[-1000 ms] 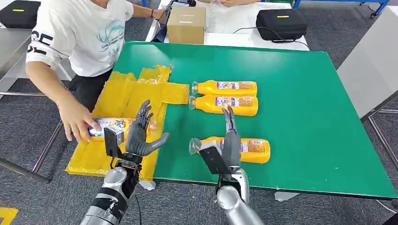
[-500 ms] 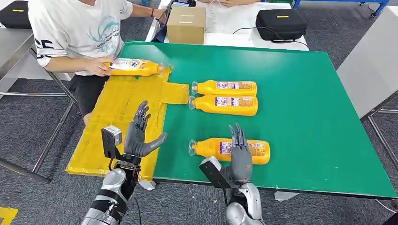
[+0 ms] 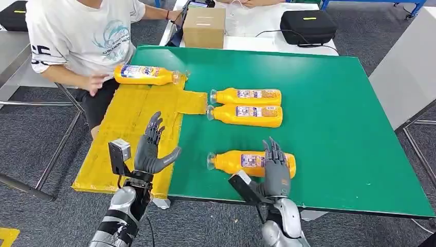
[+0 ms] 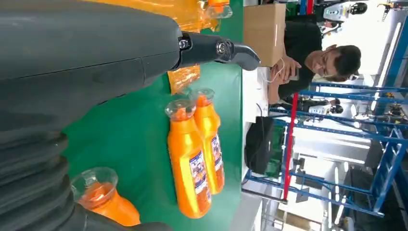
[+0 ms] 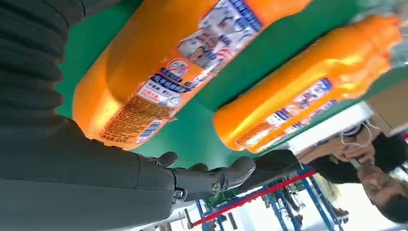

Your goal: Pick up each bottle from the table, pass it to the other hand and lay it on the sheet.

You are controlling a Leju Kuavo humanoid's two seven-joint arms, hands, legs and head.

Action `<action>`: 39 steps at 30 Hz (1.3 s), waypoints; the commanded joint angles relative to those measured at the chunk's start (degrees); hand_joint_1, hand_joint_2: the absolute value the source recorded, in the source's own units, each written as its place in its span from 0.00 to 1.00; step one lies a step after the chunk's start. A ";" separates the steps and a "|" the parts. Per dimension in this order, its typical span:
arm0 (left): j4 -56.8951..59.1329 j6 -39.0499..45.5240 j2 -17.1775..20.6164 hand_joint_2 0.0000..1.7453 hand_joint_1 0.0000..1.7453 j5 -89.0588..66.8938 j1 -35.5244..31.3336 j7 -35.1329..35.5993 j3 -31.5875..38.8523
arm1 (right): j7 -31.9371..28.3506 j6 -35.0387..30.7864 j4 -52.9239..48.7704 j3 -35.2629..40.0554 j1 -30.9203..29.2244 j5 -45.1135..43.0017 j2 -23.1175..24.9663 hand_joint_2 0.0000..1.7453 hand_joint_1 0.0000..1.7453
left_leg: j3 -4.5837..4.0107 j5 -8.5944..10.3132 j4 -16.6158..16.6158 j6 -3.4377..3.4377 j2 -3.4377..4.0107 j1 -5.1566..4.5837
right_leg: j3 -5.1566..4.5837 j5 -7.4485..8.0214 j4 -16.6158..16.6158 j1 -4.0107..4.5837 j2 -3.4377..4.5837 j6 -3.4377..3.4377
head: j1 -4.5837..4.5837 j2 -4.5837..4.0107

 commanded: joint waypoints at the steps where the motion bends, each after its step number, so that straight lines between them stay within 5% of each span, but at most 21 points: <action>1: 0.45 -1.38 0.21 1.00 0.00 -0.12 -0.58 0.49 2.03 | 2.55 4.79 11.11 -0.59 -7.59 2.92 -4.00 1.00 0.00 | 0.16 -0.03 -0.04 -0.07 0.07 0.06 | 0.16 0.01 -0.07 0.07 0.08 -0.10 | -0.02 0.00; 9: 0.24 -2.28 0.16 1.00 0.00 0.03 -0.36 0.50 2.42 | 3.84 7.19 13.21 0.15 -8.59 3.86 -4.59 1.00 0.00 | 0.13 -0.04 -0.03 -0.06 0.04 0.05 | 0.13 -0.02 -0.05 0.05 0.04 -0.09 | -0.02 0.00; 15: 1.25 -5.54 0.51 1.00 0.00 0.44 -0.82 0.15 3.13 | 0.33 21.95 21.84 1.59 -13.42 -1.11 -7.19 1.00 0.00 | 0.11 0.00 -0.04 -0.04 0.03 0.03 | 0.12 0.02 -0.06 0.03 0.04 -0.06 | -0.02 0.00; 16: 1.85 -6.08 0.64 1.00 0.00 0.40 -1.23 -0.26 3.16 | -1.15 23.97 22.92 1.79 -14.21 -2.42 -7.57 1.00 0.82 | 0.14 0.00 -0.02 -0.06 0.06 0.08 | 0.16 0.05 -0.08 0.08 0.07 -0.10 | -0.02 0.00; 17: 2.49 -6.71 0.68 1.00 0.00 0.38 -1.65 -0.71 3.23 | -2.18 26.45 24.18 2.61 -15.15 -3.26 -8.04 1.00 1.00 | 0.13 0.03 -0.04 -0.05 -0.01 0.04 | 0.16 0.04 -0.08 0.04 -0.01 -0.08 | -0.04 0.00; 25: 6.20 -8.27 0.64 1.00 0.00 0.43 -3.92 -1.99 3.61 | -5.61 31.66 26.69 4.98 -17.34 -9.22 -8.86 1.00 1.00 | 0.62 0.13 -0.09 -0.03 -0.03 0.11 | 0.50 0.15 -0.26 0.11 -0.06 -0.14 | 0.00 0.00; 39: 10.50 -8.75 1.20 1.00 0.00 0.38 -6.40 -1.87 3.89 | -6.44 31.68 28.84 7.04 -18.87 -11.76 -8.12 1.00 1.00 | 0.83 0.17 -0.09 0.07 -0.04 0.11 | 0.78 0.27 -0.26 0.13 -0.06 -0.14 | -0.02 0.00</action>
